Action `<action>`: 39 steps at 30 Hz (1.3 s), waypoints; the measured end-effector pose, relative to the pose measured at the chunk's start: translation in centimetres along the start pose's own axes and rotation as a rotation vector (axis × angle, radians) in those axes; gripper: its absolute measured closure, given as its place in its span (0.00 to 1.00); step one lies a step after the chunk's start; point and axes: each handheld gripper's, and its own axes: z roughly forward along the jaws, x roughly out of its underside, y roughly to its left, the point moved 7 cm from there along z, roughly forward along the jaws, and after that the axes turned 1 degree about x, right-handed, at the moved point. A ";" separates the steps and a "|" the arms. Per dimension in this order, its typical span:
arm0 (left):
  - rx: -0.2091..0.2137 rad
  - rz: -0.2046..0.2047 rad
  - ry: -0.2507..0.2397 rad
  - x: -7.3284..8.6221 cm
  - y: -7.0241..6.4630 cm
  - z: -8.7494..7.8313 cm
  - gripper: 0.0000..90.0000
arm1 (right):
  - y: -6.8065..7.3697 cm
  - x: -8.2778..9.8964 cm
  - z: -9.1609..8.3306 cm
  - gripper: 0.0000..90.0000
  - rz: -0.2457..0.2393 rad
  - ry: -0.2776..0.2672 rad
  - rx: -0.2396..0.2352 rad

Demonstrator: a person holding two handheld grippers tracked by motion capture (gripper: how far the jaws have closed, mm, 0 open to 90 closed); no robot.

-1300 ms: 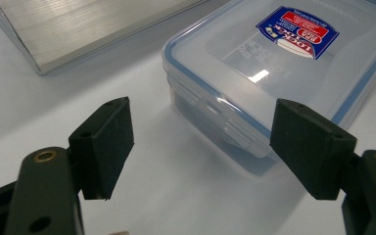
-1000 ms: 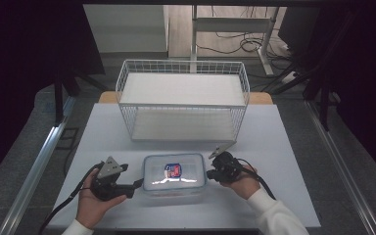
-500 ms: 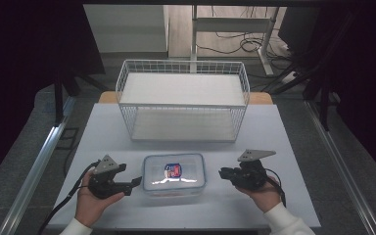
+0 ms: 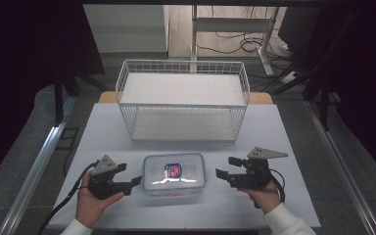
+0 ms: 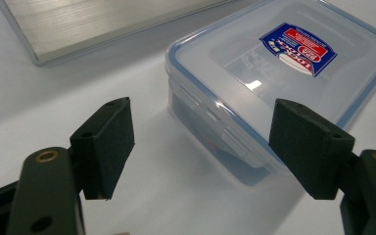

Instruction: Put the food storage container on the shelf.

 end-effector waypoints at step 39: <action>0.353 -0.440 0.076 0.1 0.1 3.0 0.15 | 1.4 1.7 2.5 0.22 -0.062 0.094 -0.027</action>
